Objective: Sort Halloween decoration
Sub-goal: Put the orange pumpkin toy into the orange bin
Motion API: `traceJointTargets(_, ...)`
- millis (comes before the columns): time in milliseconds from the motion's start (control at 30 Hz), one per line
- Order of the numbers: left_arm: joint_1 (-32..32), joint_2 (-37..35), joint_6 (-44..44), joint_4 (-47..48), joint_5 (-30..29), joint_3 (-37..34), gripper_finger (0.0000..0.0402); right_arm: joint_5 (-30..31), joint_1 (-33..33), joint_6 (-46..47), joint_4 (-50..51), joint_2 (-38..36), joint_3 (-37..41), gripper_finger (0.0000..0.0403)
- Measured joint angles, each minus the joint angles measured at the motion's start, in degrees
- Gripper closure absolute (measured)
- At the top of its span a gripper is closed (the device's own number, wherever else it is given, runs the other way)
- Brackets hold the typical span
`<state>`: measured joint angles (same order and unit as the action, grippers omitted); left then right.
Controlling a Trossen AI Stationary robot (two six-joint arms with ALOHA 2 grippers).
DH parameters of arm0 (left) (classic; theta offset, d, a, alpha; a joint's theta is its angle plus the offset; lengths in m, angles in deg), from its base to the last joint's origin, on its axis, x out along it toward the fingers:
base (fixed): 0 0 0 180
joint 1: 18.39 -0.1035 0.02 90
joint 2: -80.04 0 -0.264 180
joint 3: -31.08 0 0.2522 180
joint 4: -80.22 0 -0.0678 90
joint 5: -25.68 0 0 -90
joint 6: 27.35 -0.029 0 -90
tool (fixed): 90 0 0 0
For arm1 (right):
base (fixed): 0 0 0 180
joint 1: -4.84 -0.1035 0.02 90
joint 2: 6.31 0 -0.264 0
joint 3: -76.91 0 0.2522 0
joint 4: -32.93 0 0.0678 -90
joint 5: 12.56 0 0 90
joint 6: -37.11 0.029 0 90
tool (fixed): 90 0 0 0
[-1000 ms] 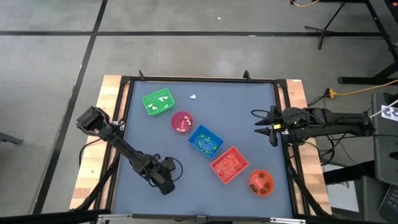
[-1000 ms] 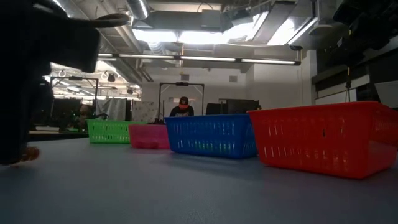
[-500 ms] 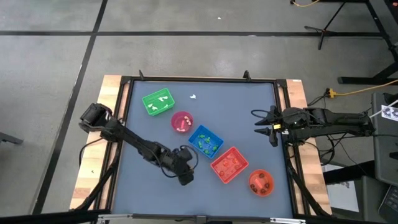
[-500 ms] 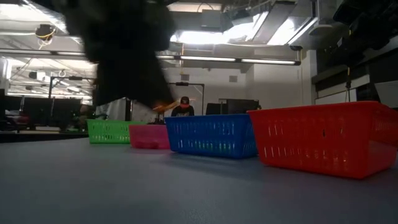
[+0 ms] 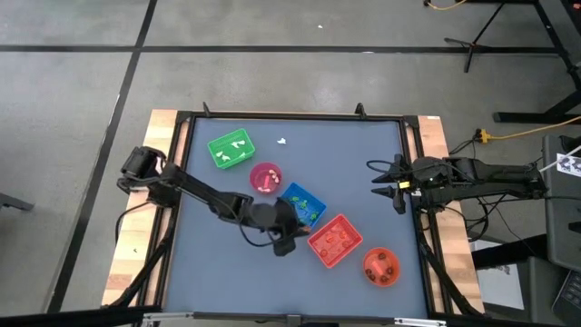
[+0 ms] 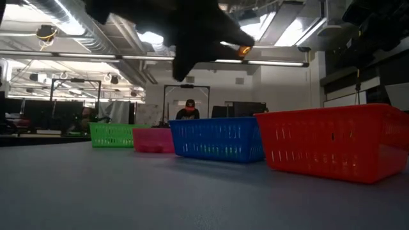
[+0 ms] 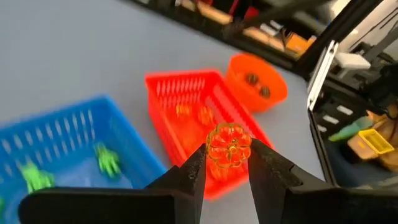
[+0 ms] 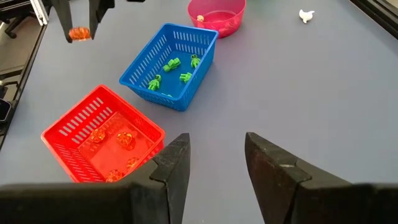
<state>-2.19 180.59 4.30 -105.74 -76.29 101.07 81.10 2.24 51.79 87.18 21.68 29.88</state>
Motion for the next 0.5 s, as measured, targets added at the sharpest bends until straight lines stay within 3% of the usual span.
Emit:
traceJointTargets(100,-1.4,0.9,-3.3,-3.8,0.1,0.6,0.032,0.0,0.0,0.0,0.0,0.0,0.0,0.0249)
traceJointTargets(500,-2.8,12.8,-10.9,-3.7,6.3,12.7,0.032,0.0,0.0,0.0,0.0,0.0,0.0,0.0249)
